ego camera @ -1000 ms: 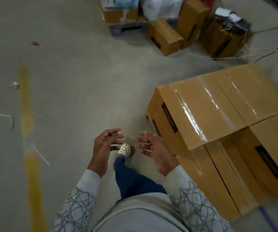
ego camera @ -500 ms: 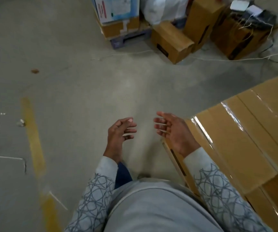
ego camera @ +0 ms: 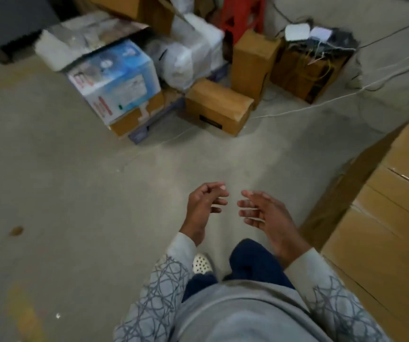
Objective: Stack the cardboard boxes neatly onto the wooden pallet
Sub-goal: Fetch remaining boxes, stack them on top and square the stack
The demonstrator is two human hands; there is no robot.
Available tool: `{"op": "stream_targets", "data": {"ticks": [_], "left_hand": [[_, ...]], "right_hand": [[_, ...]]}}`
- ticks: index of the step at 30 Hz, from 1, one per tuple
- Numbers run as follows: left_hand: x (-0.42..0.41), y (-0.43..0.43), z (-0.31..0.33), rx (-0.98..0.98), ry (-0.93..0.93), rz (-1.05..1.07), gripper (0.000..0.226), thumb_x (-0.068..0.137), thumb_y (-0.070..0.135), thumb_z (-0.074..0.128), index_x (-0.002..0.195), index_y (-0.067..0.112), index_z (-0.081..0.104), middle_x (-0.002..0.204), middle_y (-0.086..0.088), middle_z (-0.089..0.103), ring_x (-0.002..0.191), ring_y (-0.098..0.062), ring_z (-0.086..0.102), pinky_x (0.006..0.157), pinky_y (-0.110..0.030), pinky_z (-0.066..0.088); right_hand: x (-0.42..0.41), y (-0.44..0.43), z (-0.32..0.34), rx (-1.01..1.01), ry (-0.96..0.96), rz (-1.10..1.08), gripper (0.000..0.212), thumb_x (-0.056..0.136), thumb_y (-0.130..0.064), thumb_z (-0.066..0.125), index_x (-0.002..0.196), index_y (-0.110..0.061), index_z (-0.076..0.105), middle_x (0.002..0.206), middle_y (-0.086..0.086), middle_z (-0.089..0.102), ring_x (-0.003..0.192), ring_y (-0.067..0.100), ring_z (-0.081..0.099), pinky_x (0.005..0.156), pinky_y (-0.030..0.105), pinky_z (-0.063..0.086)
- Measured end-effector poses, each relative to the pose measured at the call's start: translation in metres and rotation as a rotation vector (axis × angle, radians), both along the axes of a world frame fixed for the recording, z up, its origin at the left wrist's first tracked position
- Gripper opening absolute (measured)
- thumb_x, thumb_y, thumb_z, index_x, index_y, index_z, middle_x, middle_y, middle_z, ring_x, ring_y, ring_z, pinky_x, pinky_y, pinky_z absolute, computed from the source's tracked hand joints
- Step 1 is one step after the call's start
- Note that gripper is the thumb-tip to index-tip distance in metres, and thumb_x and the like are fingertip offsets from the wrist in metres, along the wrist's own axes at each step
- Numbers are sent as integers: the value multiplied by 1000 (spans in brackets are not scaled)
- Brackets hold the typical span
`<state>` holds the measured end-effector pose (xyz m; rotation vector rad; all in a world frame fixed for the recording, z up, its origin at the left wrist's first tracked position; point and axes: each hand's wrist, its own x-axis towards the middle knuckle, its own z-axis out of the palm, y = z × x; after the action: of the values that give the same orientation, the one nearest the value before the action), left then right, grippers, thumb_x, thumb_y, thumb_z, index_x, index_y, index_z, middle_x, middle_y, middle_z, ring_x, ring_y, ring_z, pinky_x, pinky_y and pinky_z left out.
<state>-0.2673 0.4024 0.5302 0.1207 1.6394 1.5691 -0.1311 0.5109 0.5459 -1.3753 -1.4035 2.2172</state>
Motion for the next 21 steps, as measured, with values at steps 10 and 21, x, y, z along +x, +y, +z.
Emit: {"op": "stream_targets", "data": {"ticks": [10,21], "left_hand": [[-176,126,-44,-146,509,-390,12,93,14,75,102,22,76,93,15,74,80,2,65,71,-9,46],[-360,267,-47,-249,488,-259,6,96,15,71,96,16,77,92,7,75,83,-6,67,75,-15,51]], "right_hand": [[-144,145,-56,500,-265,212,12,98,-29,69,109,-34,71,93,-16,70,83,4,69,74,21,50],[-338,352,-34,697,-259,345,20,100,-40,65,117,-33,69,95,-18,67,80,0,67,77,23,52]]}}
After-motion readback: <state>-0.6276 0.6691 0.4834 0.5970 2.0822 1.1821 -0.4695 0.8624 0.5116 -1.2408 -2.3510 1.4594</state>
